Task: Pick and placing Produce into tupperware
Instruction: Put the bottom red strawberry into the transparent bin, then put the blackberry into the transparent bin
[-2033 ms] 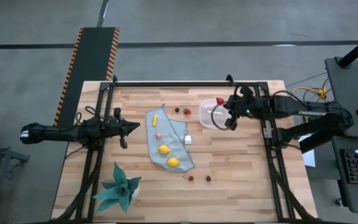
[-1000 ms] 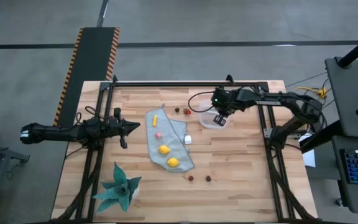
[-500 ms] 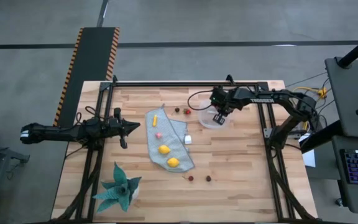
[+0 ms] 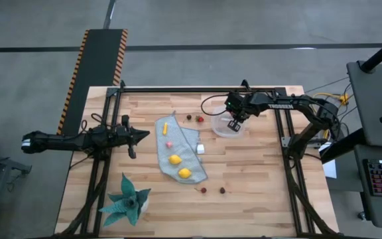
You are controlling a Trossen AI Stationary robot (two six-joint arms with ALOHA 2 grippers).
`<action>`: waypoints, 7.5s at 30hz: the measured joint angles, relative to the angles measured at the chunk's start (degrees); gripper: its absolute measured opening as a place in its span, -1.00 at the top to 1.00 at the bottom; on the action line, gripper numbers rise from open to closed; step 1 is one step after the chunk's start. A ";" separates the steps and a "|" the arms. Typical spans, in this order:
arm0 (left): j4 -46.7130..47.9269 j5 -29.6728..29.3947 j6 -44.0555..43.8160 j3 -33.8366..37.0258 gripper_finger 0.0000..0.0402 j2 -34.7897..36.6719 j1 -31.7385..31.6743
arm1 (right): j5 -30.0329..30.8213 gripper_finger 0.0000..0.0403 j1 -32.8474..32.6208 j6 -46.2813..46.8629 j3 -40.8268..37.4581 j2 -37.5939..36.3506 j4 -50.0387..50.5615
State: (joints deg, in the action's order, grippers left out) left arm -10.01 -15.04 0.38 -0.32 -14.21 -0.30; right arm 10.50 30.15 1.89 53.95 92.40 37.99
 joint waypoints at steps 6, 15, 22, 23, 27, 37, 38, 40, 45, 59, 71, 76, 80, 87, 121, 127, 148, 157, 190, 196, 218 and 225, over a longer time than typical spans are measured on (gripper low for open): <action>0.01 0.00 0.00 0.00 1.00 -0.70 0.00 | 0.00 0.96 0.00 0.24 0.00 0.00 0.01; 0.00 0.00 0.00 0.00 1.00 -0.88 0.00 | 0.00 0.95 0.00 0.35 0.00 -0.02 0.01; -0.02 0.00 0.00 0.00 1.00 -0.87 0.00 | -0.20 0.81 0.00 -0.62 0.00 -0.04 0.01; -0.02 0.00 0.00 0.00 1.00 -0.85 0.00 | -0.20 0.78 0.00 -0.46 0.00 -0.04 0.01; -0.04 0.00 0.00 0.00 1.00 -0.75 0.00 | -0.07 0.65 0.00 -0.46 0.00 -0.07 -0.01; -0.04 -0.03 0.00 0.00 1.00 -0.75 0.00 | 0.00 0.47 0.00 0.07 1.10 -2.40 1.13; -0.04 -0.03 0.00 0.00 1.00 -0.77 0.00 | 0.00 0.46 0.00 0.18 1.49 -3.22 1.30; -0.03 -0.03 0.00 0.00 1.00 -0.75 0.00 | -0.02 0.45 -0.10 0.23 2.34 -5.00 1.56; -0.04 -0.03 0.00 0.00 1.00 -0.79 0.00 | -5.35 0.45 -2.00 2.31 3.62 -11.53 2.48; -0.04 -0.03 0.00 0.00 1.00 -0.75 0.00 | -9.34 0.49 -25.07 10.30 3.67 -35.63 1.06; -0.21 -0.24 0.02 0.00 1.00 -0.62 0.00 | -4.40 0.51 -43.05 6.52 3.63 -40.20 -1.77; -0.38 -0.27 0.02 0.00 1.00 -0.72 0.00 | -4.44 0.53 -44.38 6.03 3.61 -38.20 -1.90; -0.33 -0.25 0.02 0.00 1.00 -0.75 0.00 | -8.70 0.52 -44.52 5.64 3.61 -35.83 -1.90; -0.26 -0.27 0.02 0.00 1.00 -0.72 0.00 | -12.76 0.34 -44.51 5.02 3.61 -30.31 -1.06; -0.32 -3.48 0.01 0.00 1.00 -0.89 0.00 | 7.59 -0.21 -67.95 33.90 3.91 -6.55 -6.31; -0.53 -3.47 -0.07 0.00 1.00 -0.92 0.00 | 7.58 -0.20 -67.91 35.33 4.88 1.35 -8.59; -0.81 -3.41 -0.13 0.00 1.00 -0.95 0.00 | 12.10 -0.17 -67.86 38.67 8.61 13.11 -8.79; -0.71 -3.41 -0.17 0.00 1.00 -1.05 0.00 | 12.15 -0.16 -67.36 38.84 8.30 15.21 -8.77; -1.06 -3.37 -0.17 0.00 1.00 -1.12 0.00 | 11.84 0.34 -67.26 39.69 8.09 15.78 -9.98; -1.06 -3.38 -0.16 0.00 1.00 -1.13 0.00 | 12.47 0.52 -67.25 39.66 8.07 15.78 -9.67; -1.06 -3.39 -0.15 0.00 1.00 -1.14 0.00 | 12.00 0.59 -67.25 39.07 8.63 15.67 -8.02; -1.06 -3.37 -0.15 0.00 1.00 -1.14 0.01 | 11.96 0.59 -67.25 39.04 8.66 15.65 -7.86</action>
State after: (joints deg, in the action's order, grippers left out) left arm -11.07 -18.41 0.23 -0.32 -15.35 -0.29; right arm 22.46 -37.10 40.93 62.61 108.05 30.13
